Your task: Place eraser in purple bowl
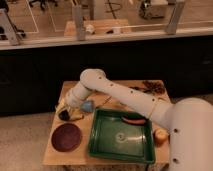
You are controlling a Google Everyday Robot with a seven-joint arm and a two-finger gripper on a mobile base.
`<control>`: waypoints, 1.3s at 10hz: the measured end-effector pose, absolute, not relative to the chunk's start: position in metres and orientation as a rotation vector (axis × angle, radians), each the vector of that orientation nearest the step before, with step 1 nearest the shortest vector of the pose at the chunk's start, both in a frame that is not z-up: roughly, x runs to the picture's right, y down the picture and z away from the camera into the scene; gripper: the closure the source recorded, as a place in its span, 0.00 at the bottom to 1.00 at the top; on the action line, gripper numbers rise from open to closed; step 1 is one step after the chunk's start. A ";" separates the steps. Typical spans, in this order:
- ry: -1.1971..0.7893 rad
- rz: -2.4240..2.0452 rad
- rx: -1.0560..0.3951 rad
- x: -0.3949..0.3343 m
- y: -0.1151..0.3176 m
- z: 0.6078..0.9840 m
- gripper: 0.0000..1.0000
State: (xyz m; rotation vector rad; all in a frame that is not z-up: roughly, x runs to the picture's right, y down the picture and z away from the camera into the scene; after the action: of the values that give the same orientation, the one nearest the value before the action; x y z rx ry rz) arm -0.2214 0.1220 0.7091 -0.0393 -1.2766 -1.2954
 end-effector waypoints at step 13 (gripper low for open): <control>-1.471 -1.461 -0.087 -0.191 0.181 0.668 0.20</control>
State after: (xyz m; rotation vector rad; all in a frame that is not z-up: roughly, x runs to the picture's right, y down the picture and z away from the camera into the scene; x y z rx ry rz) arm -0.1909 0.1811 0.6677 -0.0874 -1.4709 -1.4611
